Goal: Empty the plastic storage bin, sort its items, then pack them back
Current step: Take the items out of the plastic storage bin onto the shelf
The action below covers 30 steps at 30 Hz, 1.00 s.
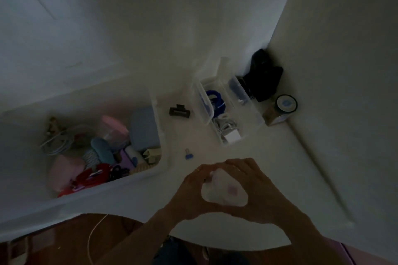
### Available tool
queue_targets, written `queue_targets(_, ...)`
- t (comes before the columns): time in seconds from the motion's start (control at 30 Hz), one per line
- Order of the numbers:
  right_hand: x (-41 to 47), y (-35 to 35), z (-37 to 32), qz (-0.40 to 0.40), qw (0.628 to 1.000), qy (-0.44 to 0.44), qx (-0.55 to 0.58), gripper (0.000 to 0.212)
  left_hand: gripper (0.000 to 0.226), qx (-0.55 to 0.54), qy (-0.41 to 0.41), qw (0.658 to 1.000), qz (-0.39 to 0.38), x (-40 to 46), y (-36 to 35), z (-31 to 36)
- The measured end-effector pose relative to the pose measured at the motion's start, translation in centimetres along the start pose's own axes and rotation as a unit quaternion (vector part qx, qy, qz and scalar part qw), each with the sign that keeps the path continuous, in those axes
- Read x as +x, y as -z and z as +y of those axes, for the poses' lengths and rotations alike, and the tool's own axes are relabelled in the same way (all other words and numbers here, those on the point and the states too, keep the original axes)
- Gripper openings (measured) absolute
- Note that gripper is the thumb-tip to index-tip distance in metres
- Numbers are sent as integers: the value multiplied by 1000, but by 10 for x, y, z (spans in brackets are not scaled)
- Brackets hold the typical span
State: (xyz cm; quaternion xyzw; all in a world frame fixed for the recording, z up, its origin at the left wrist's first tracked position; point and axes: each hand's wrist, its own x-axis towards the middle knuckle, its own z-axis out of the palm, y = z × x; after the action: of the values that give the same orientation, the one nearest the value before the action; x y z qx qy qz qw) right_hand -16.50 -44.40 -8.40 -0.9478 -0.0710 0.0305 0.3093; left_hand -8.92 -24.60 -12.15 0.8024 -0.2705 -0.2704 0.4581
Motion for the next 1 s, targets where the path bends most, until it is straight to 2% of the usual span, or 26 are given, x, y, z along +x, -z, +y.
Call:
queue_targets(0.07,-4,-3,17,-21,999,-29,38,91,93,50,47,997,-35,2,-5,-18)
queue_targets(0.1,-6,-7,26,-23,995,-73,66,93,96,85,62,994,-34,3,-7,-26)
queue_targets(0.17,-8,-23,51,24,969,-183,162,95,100,115,88,989,-7,4,-13,-43)
queue_targets(0.27,-2,-57,82,107,872,-332,343,92,97,112,125,985,40,2,-20,-57)
queue_targets(0.33,7,-80,93,138,819,-385,402,89,94,114,134,982,66,0,-24,-62)
queue_targets(0.37,11,-90,95,149,804,-405,408,88,94,113,138,981,78,-1,-25,-62)
queue_targets(0.5,20,-106,103,165,815,-439,342,88,98,126,126,976,129,2,-34,-74)
queue_targets(0.63,15,-99,110,220,840,-456,192,50,102,145,142,973,109,13,-44,-76)
queue_targets(0.77,1,-94,129,276,788,-527,158,23,108,141,132,977,88,29,-60,-67)
queue_targets(0.9,-15,-78,135,315,743,-572,148,16,102,137,112,980,86,51,-76,-60)
queue_targets(1.0,-22,-74,136,321,732,-576,169,12,98,115,81,985,95,61,-82,-53)
